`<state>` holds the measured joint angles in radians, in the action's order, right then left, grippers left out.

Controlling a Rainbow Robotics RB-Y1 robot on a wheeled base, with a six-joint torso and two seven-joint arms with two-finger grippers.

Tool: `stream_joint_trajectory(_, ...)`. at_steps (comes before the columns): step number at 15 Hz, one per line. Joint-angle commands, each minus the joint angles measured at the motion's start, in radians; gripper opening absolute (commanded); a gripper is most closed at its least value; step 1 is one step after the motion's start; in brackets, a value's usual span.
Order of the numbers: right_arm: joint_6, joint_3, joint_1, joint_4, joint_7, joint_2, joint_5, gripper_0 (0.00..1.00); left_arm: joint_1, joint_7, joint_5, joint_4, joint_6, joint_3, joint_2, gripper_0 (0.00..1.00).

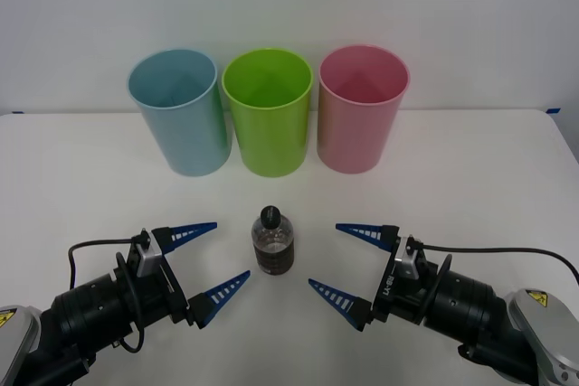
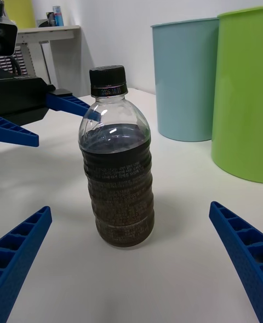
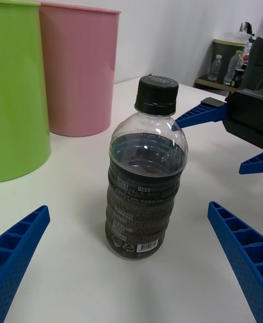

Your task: Put cans in the blue bin and PET bottles in the pink bin and trash in the green bin.

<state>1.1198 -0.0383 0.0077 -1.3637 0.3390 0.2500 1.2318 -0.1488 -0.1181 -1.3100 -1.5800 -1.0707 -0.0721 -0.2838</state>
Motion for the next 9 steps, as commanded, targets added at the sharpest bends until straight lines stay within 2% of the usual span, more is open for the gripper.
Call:
stream_joint_trajectory(1,0.0,0.0,0.0,0.0,0.0,0.0,0.0,1.0,-0.003,0.0,0.008,0.0,-0.003,-0.005,-0.006,1.0)
stream_joint_trajectory(9,0.0,0.0,0.0,0.0,0.0,0.0,0.0,1.0,-0.005,0.0,0.009,0.0,-0.005,-0.005,-0.006,1.0)
